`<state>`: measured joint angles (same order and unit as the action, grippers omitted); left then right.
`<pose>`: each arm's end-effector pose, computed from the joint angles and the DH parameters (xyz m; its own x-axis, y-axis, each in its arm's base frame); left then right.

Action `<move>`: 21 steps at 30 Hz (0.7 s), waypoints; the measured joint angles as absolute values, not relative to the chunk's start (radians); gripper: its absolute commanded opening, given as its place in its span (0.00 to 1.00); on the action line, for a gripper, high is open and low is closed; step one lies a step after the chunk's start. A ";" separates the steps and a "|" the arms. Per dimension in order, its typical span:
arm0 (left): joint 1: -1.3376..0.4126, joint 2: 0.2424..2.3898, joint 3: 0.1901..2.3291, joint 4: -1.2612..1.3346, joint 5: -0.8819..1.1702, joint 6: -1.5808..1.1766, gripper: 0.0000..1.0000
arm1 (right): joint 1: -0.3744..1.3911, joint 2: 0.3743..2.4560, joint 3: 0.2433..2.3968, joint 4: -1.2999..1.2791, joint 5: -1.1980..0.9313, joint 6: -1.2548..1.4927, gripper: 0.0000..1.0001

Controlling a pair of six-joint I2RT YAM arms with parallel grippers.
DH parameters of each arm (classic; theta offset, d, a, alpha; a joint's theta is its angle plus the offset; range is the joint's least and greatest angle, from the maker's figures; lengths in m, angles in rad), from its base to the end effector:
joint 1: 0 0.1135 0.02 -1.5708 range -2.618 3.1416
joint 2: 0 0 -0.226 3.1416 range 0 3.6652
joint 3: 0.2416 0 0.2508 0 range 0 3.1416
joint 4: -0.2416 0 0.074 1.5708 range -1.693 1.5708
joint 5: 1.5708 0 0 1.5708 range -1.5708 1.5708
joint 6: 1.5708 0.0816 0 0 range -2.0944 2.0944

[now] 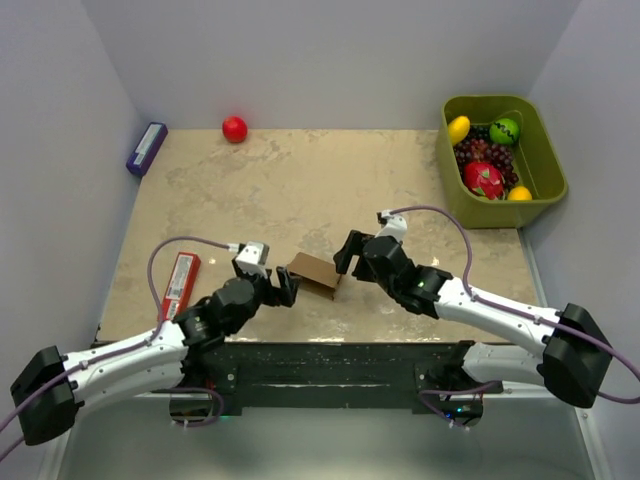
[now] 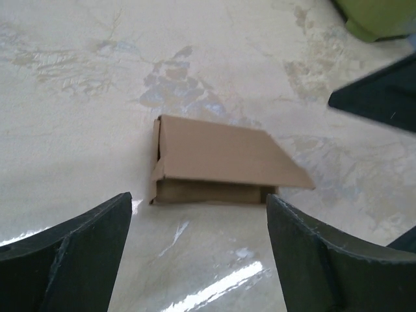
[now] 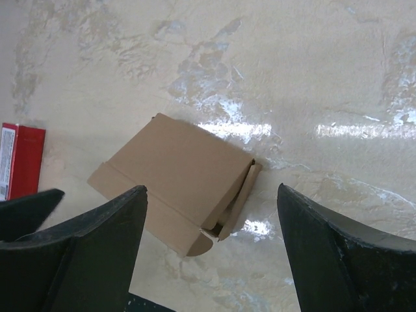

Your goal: Fold the paper box

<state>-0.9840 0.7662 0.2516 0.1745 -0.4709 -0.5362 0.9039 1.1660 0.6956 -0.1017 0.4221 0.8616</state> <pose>0.1620 -0.1768 0.1536 -0.4169 -0.1952 -0.8877 0.3400 0.8723 -0.3515 0.2119 0.2151 0.1840 -0.6003 0.3566 -0.7158 -0.0739 0.8665 0.4936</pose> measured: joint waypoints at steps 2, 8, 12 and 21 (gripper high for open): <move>-0.899 0.797 0.321 0.151 -0.395 -0.536 0.87 | 0.899 1.168 0.690 -0.095 0.399 0.870 0.83; -0.702 0.965 0.485 0.164 -0.224 -0.521 0.79 | 0.895 1.190 0.662 -0.043 0.348 0.902 0.81; -0.640 1.085 0.525 0.172 -0.121 -0.508 0.77 | 0.891 1.243 0.640 -0.006 0.318 0.929 0.78; -0.594 1.243 0.535 0.180 -0.010 -0.505 0.75 | 0.891 1.324 0.633 0.049 0.274 0.965 0.75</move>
